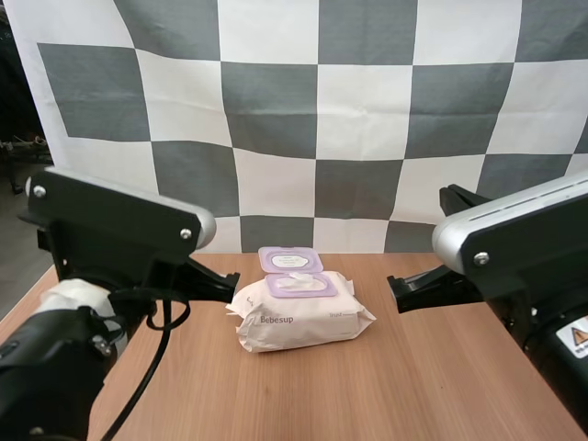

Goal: Open the wet wipes lid

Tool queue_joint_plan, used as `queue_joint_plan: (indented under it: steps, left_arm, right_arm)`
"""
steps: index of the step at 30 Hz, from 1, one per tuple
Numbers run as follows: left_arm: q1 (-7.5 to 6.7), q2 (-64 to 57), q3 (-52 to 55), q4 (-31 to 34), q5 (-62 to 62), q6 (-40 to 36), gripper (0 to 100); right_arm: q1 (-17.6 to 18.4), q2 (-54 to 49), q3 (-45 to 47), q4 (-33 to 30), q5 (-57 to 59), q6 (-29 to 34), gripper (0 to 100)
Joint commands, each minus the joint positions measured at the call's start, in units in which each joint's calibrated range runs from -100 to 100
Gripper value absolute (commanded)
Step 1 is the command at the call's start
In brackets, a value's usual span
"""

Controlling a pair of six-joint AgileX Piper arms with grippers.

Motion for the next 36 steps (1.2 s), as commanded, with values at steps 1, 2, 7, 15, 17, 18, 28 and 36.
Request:
queue_joint_plan:
  steps: [1, 2, 7, 15, 17, 18, 28, 36]
  left_arm:
    - [-0.1, -2.2, 12.1, 57.0, -4.9, -48.1, 0]
    - [-0.1, -2.5, 13.3, 57.0, -5.7, -48.1, 0]
    - [-1.84, -5.6, 22.3, 57.2, -16.4, -48.1, 0]
    - [-3.45, -10.5, 25.0, 54.7, -16.9, -48.2, 0]
    - [-3.45, -10.5, 25.0, 52.6, -16.1, -48.2, 0]
    - [-3.45, -10.5, 25.0, 51.2, -14.8, -48.2, 0]
    - [-3.45, -10.5, 25.0, 48.3, -2.7, -48.2, 0]
    - [-3.45, -10.5, 25.0, 38.2, -1.6, -38.9, 0]
  right_arm:
    - [-0.5, -1.1, 7.9, 2.4, -3.8, -0.2, 0]
    - [-0.5, -1.1, 8.5, 2.4, -4.1, -0.2, 0]
    - [-0.9, -1.1, 14.9, 5.1, -15.6, -0.5, 0]
    - [-1.1, -1.1, 21.7, 4.5, -15.0, -0.5, 0]
    - [-1.2, -1.1, 22.9, 4.5, -14.9, -0.5, 0]
    - [-1.2, -1.1, 23.3, 4.5, -14.6, -0.5, 0]
    - [-2.0, -1.1, 30.7, 4.5, -13.6, -0.5, 0]
    - [-2.0, -1.1, 30.7, 10.3, -6.1, 0.5, 0]
